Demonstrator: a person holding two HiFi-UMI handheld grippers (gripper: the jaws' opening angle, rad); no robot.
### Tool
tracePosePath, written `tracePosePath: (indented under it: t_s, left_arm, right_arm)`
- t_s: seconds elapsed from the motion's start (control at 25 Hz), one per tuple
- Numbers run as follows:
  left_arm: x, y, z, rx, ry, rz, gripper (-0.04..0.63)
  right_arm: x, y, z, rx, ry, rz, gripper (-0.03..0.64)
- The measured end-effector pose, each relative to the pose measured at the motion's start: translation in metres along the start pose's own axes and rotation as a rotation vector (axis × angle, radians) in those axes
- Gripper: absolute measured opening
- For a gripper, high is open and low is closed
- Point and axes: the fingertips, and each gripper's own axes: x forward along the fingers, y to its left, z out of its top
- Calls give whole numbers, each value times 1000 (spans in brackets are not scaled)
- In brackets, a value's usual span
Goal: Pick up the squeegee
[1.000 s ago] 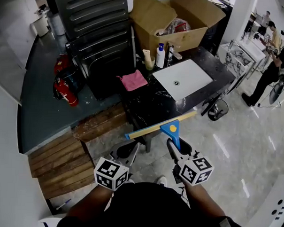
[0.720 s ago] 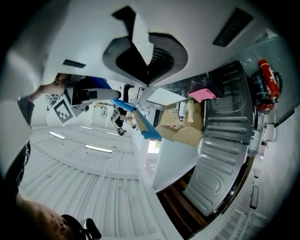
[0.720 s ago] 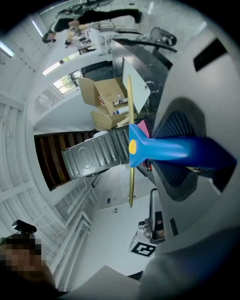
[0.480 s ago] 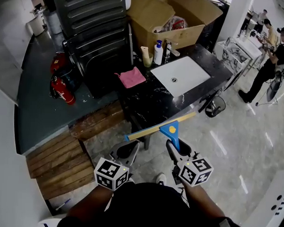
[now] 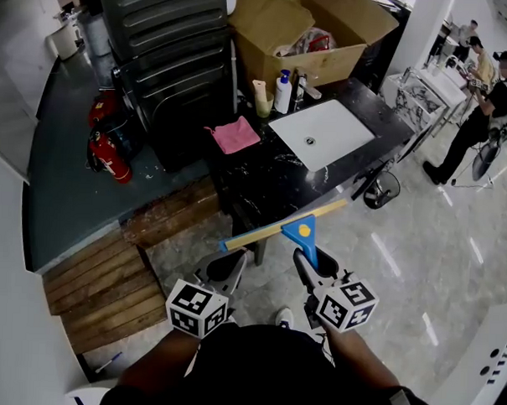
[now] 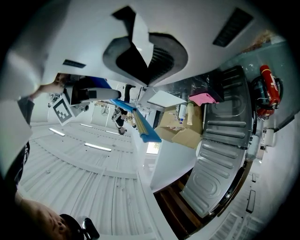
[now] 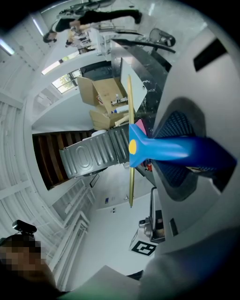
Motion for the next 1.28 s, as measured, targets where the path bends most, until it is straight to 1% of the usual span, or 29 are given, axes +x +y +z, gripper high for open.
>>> tracePosePath:
  t_s: [0.4,0.76,1.28]
  left_arm:
    - [-3,1,1,0,-5,3,17]
    - [0,-3,1,9,0,-13,17]
    - [-3,4,2,5,-2,6,17]
  right_arm:
    - [2,3,-3,1,11,5,141]
    - [4,2,-2,-6,18,7,141]
    - [11,2,-1,-19,25,25,141]
